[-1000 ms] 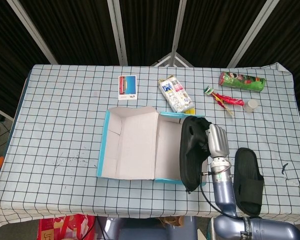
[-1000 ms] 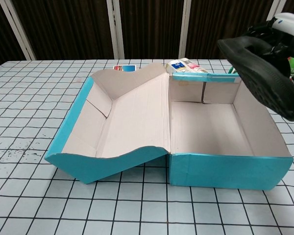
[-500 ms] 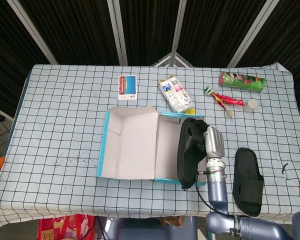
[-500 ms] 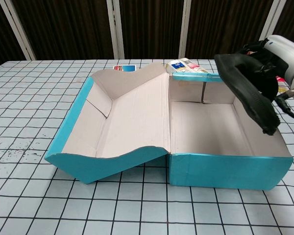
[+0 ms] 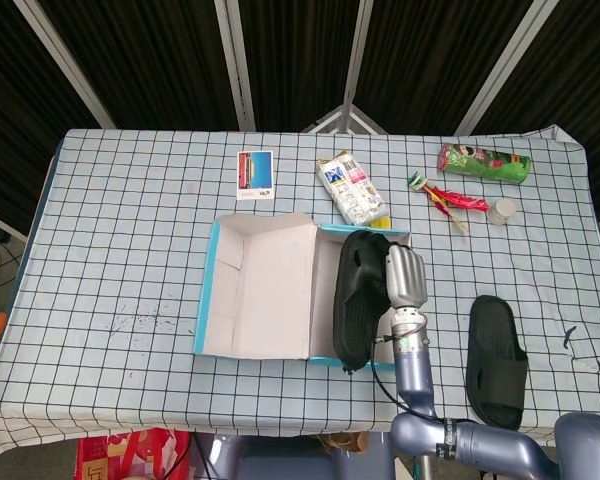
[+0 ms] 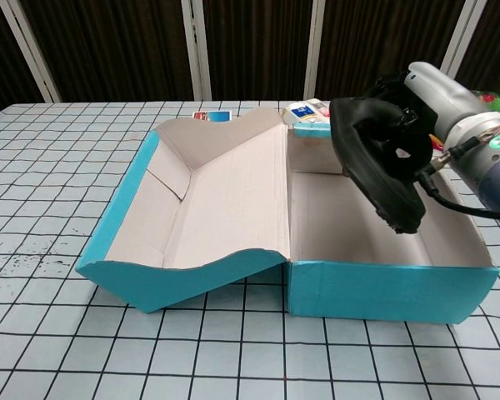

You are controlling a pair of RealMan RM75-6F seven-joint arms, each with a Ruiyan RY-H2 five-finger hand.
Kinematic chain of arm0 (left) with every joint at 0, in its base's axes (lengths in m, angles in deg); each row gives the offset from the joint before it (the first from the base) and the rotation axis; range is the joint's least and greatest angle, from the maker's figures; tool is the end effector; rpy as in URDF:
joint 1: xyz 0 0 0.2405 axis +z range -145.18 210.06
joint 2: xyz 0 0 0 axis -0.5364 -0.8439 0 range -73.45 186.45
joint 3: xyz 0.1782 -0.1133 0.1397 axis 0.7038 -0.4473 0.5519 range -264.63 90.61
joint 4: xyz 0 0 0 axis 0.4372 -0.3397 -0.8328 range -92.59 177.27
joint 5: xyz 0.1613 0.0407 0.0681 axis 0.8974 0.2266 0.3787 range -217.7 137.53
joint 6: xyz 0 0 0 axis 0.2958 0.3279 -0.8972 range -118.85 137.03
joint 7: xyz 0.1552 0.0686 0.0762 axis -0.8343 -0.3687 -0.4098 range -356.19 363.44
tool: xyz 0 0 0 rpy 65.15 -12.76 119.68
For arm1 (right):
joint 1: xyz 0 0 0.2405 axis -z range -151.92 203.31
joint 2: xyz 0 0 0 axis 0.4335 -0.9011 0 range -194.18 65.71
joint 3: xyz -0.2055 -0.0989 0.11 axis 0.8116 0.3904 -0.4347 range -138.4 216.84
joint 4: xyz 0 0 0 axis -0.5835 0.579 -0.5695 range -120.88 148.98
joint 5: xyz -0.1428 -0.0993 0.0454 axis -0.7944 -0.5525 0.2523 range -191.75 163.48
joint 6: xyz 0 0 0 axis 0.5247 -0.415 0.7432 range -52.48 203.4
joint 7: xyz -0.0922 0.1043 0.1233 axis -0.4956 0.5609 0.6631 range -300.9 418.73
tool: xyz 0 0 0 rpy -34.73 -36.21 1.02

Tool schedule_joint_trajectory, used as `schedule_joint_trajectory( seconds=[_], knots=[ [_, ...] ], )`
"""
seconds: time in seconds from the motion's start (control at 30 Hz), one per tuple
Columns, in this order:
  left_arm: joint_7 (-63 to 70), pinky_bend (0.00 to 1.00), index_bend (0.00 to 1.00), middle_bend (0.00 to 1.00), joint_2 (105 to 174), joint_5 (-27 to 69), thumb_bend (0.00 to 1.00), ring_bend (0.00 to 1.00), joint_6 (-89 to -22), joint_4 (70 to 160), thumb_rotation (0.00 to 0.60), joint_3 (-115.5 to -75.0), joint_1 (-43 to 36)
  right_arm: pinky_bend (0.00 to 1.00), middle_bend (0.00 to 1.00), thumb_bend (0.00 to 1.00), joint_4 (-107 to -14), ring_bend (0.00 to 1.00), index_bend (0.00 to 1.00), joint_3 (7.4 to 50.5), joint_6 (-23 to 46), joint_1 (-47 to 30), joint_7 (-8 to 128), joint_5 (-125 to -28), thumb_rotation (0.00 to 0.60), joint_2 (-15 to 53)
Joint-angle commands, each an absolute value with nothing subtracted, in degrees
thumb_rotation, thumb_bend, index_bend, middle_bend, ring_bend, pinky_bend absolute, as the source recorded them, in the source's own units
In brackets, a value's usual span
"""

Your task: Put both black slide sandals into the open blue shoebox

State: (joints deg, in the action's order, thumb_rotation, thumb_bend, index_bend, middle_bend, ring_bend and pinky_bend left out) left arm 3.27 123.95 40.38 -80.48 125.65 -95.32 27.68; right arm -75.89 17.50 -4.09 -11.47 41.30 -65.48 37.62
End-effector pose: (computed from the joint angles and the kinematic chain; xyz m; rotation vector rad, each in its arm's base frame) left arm -0.3199 0.2343 0.2208 -1.2151 -0.7363 -0.8884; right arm -0.1351 -0.3680 0.0226 1.1536 -1.2956 1.2485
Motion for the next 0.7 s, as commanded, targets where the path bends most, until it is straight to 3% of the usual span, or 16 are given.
schedule_joint_trajectory(
  seconds=[0.03, 0.3, 0.7],
  knots=[
    [3.2, 0.13, 0.05, 0.00, 124.0, 40.2, 0.37, 0.00, -80.2, 125.6, 0.600, -95.3, 27.6, 0.37, 0.52, 0.64, -75.0, 0.52, 0.63, 17.3, -2.5, -13.0, 37.2, -64.7, 0.600, 37.8],
    [3.1, 0.13, 0.05, 0.00, 124.1, 39.8, 0.37, 0.00, -79.7, 125.4, 0.600, -95.5, 27.4, 0.35, 0.52, 0.64, -75.8, 0.52, 0.63, 16.9, 0.4, -15.6, 28.8, -61.9, 0.600, 36.5],
    [3.2, 0.13, 0.05, 0.00, 124.0, 39.7, 0.37, 0.00, -79.8, 125.4, 0.600, -95.5, 27.5, 0.35, 0.52, 0.64, -75.6, 0.52, 0.63, 14.3, 2.2, -17.9, 27.2, -57.6, 0.600, 38.1]
  ],
)
